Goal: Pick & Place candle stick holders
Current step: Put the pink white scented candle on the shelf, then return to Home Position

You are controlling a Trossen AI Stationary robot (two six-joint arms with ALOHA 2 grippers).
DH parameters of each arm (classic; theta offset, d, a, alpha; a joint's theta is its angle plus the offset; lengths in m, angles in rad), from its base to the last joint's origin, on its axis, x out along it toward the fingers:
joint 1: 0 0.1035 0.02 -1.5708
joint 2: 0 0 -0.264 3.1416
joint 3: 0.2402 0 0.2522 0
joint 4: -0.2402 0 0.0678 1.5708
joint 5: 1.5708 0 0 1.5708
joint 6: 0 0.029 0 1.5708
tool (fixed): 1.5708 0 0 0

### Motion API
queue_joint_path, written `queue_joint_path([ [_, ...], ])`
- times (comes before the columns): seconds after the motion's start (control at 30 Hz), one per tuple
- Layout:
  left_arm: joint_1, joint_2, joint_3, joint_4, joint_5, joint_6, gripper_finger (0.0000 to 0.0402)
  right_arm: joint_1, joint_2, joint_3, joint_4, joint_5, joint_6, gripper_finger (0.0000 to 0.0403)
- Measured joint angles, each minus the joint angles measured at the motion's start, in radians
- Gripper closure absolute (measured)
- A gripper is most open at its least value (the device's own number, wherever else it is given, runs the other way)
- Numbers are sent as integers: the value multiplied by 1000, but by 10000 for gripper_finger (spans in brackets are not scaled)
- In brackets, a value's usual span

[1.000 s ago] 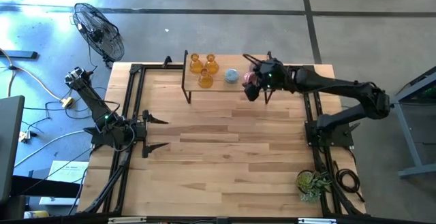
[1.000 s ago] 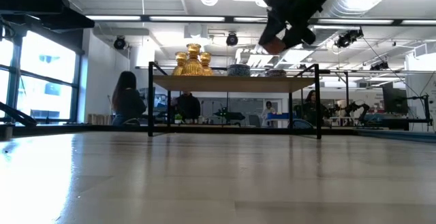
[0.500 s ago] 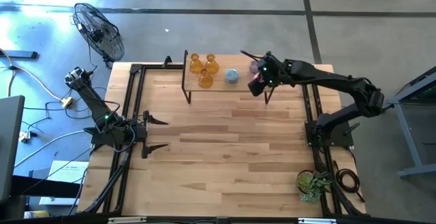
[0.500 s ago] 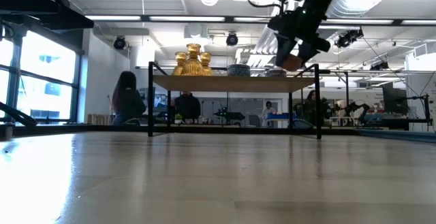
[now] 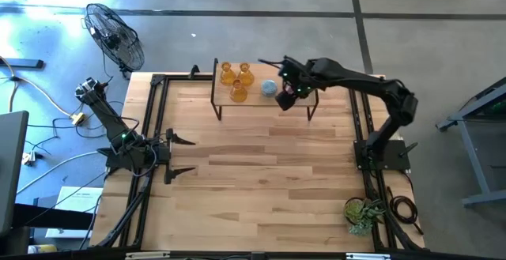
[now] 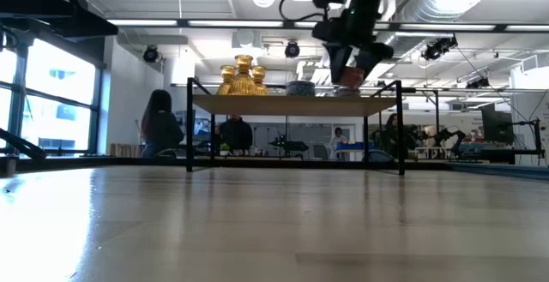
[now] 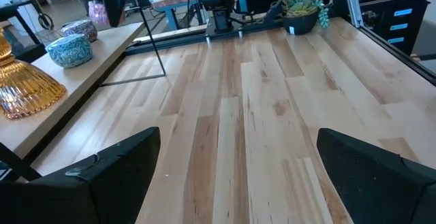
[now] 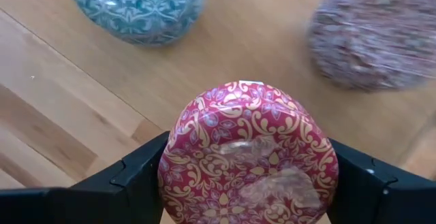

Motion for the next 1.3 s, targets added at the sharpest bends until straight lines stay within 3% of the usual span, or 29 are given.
queue_joint_path([
  [0.23, 0, 0, 0, -40, 36, -35, 14, -3, 96, 55, -49, -19, -2, 115],
  [0.5, 0, 0, 0, -58, 51, -55, 14, -15, 95, 50, -47, -28, -6, 114],
  [0.73, 0, 0, 0, -73, 59, -56, 14, -19, 95, 49, -45, -73, -10, 73],
  [1.0, 0, 0, 0, -73, 78, -56, 14, -28, 94, 50, -37, -71, -32, 64],
  [1.3, 0, 0, 0, -73, 77, -78, 14, -25, 93, 136, -81, -52, -37, 62],
])
